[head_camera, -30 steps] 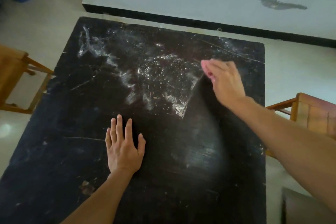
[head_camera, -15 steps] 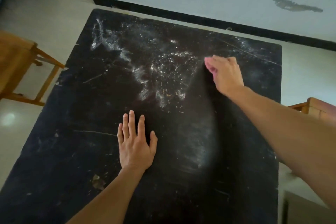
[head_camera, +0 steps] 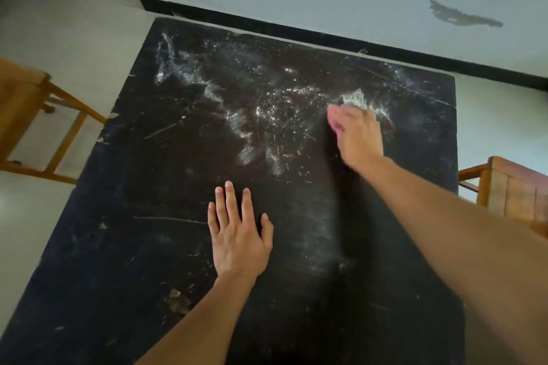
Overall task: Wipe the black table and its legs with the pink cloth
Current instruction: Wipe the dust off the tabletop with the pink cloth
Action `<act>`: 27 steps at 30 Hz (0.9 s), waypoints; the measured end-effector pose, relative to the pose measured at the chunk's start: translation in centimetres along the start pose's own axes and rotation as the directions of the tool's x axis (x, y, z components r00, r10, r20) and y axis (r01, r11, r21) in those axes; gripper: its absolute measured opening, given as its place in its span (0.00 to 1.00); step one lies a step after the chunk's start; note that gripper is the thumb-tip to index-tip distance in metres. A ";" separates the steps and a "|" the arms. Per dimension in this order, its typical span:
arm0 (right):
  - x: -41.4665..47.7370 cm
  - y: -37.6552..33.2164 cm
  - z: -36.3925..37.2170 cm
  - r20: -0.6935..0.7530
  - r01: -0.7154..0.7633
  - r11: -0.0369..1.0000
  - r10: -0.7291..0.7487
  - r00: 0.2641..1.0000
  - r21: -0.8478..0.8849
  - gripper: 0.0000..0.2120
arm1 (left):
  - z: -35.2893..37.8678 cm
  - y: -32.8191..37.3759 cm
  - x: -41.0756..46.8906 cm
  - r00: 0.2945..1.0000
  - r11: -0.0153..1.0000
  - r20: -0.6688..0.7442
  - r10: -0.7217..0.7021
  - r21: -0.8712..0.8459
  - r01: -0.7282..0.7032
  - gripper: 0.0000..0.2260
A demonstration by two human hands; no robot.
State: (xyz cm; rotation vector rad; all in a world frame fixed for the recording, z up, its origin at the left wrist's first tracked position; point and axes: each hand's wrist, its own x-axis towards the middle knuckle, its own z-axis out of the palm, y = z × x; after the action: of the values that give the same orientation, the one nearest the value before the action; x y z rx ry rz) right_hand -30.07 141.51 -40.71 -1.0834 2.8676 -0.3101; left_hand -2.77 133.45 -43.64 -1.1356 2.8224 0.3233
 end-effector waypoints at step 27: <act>-10.1 -15.4 4.9 0.039 0.568 0.821 -0.567 0.823 -0.053 0.30 | -6.7 -19.6 15.1 0.916 0.899 -0.022 -0.400 -0.204 0.387 0.24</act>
State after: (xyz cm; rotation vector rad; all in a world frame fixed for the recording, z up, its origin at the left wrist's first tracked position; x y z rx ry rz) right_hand -11.88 136.14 -42.41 -1.9319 2.4722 -0.2277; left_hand -0.13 107.98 -42.67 -1.7476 2.5640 0.5456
